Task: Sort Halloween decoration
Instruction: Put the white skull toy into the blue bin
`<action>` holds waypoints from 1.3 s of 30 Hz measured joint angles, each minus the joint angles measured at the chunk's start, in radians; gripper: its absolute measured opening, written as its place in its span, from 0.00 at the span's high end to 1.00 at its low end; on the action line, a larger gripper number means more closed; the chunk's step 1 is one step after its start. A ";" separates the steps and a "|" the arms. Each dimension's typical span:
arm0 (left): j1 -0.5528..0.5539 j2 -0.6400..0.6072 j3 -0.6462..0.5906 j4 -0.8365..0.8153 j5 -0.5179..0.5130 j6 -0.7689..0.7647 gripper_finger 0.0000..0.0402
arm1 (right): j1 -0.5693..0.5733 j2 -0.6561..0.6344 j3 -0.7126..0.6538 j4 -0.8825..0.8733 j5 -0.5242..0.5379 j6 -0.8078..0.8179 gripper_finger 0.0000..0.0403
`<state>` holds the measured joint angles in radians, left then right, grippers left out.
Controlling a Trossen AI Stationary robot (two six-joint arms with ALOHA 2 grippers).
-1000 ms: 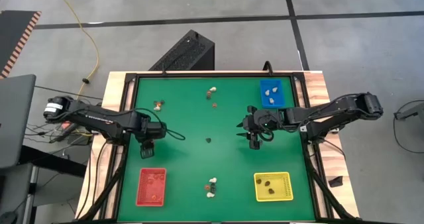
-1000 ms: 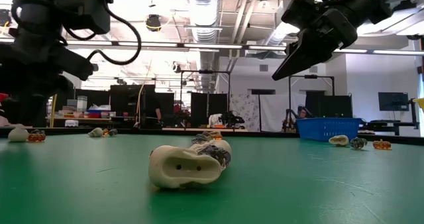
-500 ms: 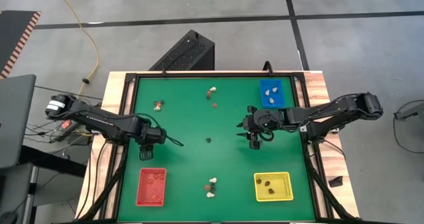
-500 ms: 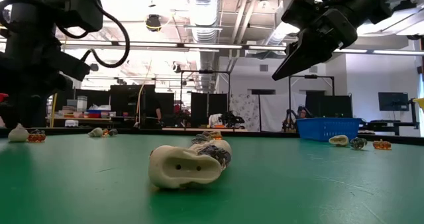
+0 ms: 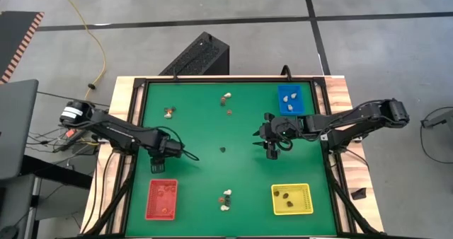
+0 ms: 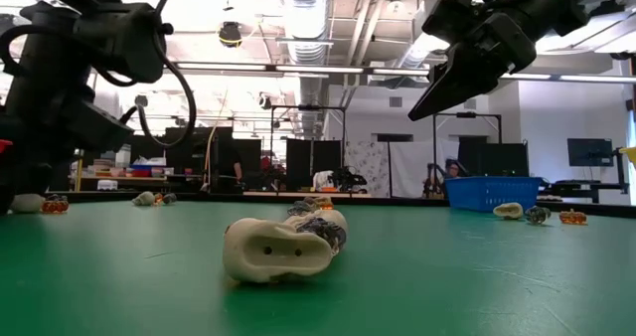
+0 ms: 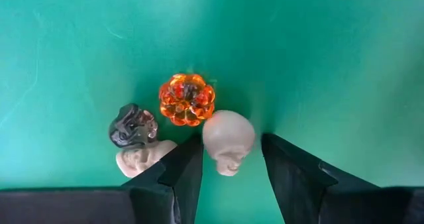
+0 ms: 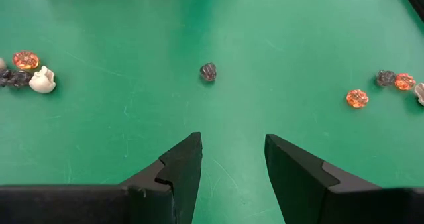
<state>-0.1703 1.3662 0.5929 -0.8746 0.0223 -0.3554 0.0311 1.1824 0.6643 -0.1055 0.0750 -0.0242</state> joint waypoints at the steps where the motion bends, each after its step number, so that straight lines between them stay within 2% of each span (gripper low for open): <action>1: 0.000 0.006 0.001 0.002 0.000 0.004 0.62 | 0.000 0.000 0.000 0.000 0.000 0.000 0.51; 19: 0.002 0.002 0.025 0.024 -0.018 0.006 0.63 | 0.000 0.000 0.000 0.005 0.000 -0.002 0.51; 22: 0.002 0.002 0.024 0.021 -0.008 0.014 0.67 | 0.001 0.000 0.000 0.006 0.000 -0.002 0.51; 29: 0.002 0.002 0.025 0.006 -0.001 0.011 0.85 | 0.001 0.000 0.000 0.006 0.000 -0.002 0.51; 34: 0.002 0.005 0.043 -0.007 0.016 0.019 0.84 | 0.001 0.000 0.000 0.005 0.000 -0.001 0.51; 39: 0.002 0.005 0.143 -0.005 0.043 0.071 0.78 | 0.001 0.000 0.000 -0.004 0.000 -0.001 0.51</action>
<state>-0.1684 1.3716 0.7358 -0.8794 0.0654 -0.2841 0.0319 1.1828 0.6643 -0.1090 0.0750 -0.0250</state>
